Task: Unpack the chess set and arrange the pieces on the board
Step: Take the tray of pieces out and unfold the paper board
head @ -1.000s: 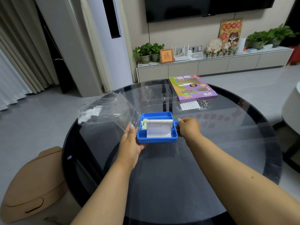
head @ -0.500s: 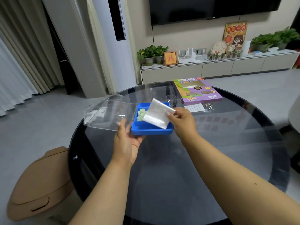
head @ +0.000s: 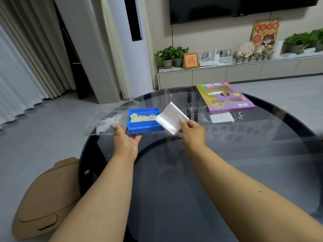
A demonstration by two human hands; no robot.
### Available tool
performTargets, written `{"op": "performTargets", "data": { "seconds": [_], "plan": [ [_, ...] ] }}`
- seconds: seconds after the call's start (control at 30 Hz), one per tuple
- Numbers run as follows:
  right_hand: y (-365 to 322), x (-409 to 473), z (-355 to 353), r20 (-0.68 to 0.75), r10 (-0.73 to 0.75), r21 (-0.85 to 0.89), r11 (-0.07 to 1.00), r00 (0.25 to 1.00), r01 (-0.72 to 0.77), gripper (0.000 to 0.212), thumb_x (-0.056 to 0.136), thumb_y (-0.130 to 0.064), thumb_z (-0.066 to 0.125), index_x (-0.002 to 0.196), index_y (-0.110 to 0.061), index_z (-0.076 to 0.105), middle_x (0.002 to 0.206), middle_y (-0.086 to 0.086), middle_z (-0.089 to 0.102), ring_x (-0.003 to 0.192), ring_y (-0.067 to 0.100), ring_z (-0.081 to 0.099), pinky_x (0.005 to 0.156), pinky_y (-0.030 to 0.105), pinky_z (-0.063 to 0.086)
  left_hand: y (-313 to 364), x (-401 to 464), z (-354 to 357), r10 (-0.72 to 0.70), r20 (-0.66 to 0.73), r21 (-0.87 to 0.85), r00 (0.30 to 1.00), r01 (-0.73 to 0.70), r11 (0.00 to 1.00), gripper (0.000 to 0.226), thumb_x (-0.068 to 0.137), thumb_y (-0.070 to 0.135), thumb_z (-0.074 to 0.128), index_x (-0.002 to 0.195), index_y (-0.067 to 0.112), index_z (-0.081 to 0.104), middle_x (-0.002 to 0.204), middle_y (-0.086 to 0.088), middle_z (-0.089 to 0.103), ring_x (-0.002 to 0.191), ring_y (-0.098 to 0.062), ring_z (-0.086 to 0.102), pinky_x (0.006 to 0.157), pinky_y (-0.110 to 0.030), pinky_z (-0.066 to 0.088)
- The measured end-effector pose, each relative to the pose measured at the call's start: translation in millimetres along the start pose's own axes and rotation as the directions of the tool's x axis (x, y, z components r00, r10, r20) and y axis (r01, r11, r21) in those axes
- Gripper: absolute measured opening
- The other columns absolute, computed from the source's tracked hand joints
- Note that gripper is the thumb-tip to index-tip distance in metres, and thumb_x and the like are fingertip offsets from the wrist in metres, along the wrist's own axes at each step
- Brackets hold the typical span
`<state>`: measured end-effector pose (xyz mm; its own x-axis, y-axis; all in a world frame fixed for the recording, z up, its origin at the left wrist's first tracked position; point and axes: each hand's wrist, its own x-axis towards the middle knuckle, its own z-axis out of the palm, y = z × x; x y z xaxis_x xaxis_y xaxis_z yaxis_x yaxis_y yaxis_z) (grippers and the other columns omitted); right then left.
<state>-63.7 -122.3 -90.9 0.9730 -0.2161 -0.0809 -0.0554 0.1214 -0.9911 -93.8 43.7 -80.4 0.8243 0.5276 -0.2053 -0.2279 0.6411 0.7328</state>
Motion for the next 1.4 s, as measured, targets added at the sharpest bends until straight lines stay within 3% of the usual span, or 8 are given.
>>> {"op": "performTargets", "data": {
  "seconds": [0.1,0.23,0.5,0.63,0.77,0.87,1.03,1.4],
  "plan": [
    [8.4,1.7,2.2,-0.003,0.047,-0.021,0.999,0.999,-0.048,0.028,0.091,-0.021,0.06,0.064,-0.016,0.058,0.071,0.008,0.06,0.07,0.024,0.057,0.077,0.048,0.055,-1.1,11.0,-3.3,-0.023,-0.035,0.022,0.999,0.023,0.999,0.058,0.1,0.052,0.025,0.148,0.019,0.028,0.14,-0.01,0.048,0.117,-0.029,0.058,0.097,-0.054,0.046],
    [11.6,0.7,0.2,-0.006,0.066,-0.033,0.997,0.998,-0.066,0.03,0.093,-0.021,0.059,0.063,-0.016,0.057,0.065,0.003,0.056,0.052,0.015,0.049,0.043,0.022,0.047,1.4,16.2,-3.6,-0.071,-0.115,0.075,0.991,0.079,0.994,0.061,0.098,0.055,0.026,0.149,0.022,0.026,0.138,-0.013,0.05,0.118,-0.029,0.058,0.102,-0.053,0.043],
    [4.2,-6.5,-2.8,-0.001,0.083,-0.068,0.994,0.997,-0.083,0.022,0.092,-0.028,0.06,0.075,-0.015,0.063,0.074,0.0,0.06,0.077,0.022,0.055,0.077,0.042,0.055,21.7,7.8,3.5,-0.08,-0.338,0.264,0.938,0.176,0.948,0.055,0.099,0.053,0.031,0.145,0.022,0.035,0.143,-0.005,0.046,0.119,-0.029,0.056,0.106,-0.047,0.041],
    [-6.4,-16.3,-10.5,0.011,0.128,-0.009,0.992,0.992,-0.128,0.023,0.093,-0.027,0.057,0.081,-0.01,0.064,0.073,0.002,0.055,0.075,0.02,0.052,0.067,0.036,0.054,30.2,-19.7,7.5,0.05,-0.358,0.421,0.932,0.113,0.9,0.035,0.099,0.036,0.043,0.125,0.015,0.054,0.107,0.004,0.054,0.106,-0.023,0.056,0.09,-0.036,0.045],
    [-19.0,-25.6,-23.4,0.023,0.175,-0.001,0.985,0.984,-0.175,0.021,0.092,-0.029,0.059,0.087,-0.01,0.064,0.078,0.005,0.059,0.067,0.02,0.054,0.055,0.029,0.05,21.9,-64.9,10.2,0.269,0.243,0.727,0.932,-0.359,0.585,0.007,0.089,0.025,0.066,0.093,0.029,0.063,0.085,0.018,0.059,0.087,-0.012,0.058,0.074,-0.022,0.045],
    [-23.1,-28.5,-35.7,0.024,0.191,-0.037,0.981,0.981,-0.19,0.023,0.089,-0.03,0.062,0.077,-0.011,0.065,0.086,0.012,0.064,0.073,0.03,0.061,0.065,0.039,0.057,11.2,-78.1,8.1,0.087,0.68,0.704,0.728,-0.682,0.197,0.033,0.076,0.028,0.079,0.109,0.025,0.072,0.1,0.02,0.059,0.103,-0.005,0.05,0.092,-0.018,0.036],
    [-29.6,-43.0,-56.0,0.03,0.172,-0.098,0.981,0.985,-0.168,0.035,0.09,-0.028,0.061,0.06,-0.011,0.052,0.06,0.008,0.048,0.057,0.023,0.047,0.059,0.033,0.047,4.2,-90.6,14.6,0.028,0.822,0.568,0.569,-0.816,-0.107,0.014,0.082,0.024,0.074,0.095,0.021,0.077,0.095,0.01,0.069,0.098,-0.012,0.043,0.091,-0.025,0.035],
    [-52.3,-69.1,-111.6,0.361,-0.16,-0.089,0.975,0.918,0.205,0.017,0.09,-0.022,0.061,0.105,-0.019,0.07,0.104,-0.001,0.068,0.091,0.008,0.062,0.071,0.015,0.048,37.7,-124.6,45.8,0.063,0.61,0.751,0.79,-0.602,0.272,0.014,0.089,0.024,0.067,0.075,0.023,0.067,0.074,0.004,0.067,0.062,-0.005,0.052,0.052,-0.006,0.039]
  ]
}}
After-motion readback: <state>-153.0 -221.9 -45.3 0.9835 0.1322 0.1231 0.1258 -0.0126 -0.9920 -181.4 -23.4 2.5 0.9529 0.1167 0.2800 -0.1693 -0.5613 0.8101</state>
